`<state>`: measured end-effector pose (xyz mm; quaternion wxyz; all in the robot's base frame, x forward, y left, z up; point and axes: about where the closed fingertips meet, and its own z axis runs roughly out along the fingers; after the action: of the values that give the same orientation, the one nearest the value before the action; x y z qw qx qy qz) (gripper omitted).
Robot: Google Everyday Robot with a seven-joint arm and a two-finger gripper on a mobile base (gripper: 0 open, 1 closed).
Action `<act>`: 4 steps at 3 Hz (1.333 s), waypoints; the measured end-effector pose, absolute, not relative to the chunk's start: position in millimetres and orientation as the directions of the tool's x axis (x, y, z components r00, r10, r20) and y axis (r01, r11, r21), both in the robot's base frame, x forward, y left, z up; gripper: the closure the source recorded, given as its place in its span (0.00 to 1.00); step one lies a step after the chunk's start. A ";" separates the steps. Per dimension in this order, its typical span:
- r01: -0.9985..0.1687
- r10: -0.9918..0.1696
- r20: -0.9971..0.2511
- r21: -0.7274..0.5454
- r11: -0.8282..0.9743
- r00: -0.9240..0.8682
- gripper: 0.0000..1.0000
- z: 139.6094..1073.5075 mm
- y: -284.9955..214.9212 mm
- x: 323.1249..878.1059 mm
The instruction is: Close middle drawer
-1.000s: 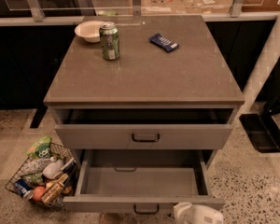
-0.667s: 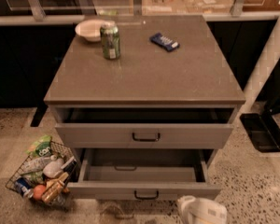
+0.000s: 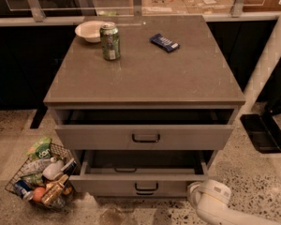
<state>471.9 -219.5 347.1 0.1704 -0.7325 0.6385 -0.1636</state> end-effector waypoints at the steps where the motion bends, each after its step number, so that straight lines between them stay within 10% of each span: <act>1: -0.880 -0.991 0.022 -0.459 -0.127 0.131 1.00 347.1 -218.9 469.2; 4: -0.893 -0.995 0.016 -0.439 -0.096 0.099 1.00 321.1 -233.5 526.3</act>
Offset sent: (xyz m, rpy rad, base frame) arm 0.0977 -0.0430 -0.0468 0.0111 0.0395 -0.1009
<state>526.3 -233.5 321.1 0.1618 -0.7234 0.6525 -0.1571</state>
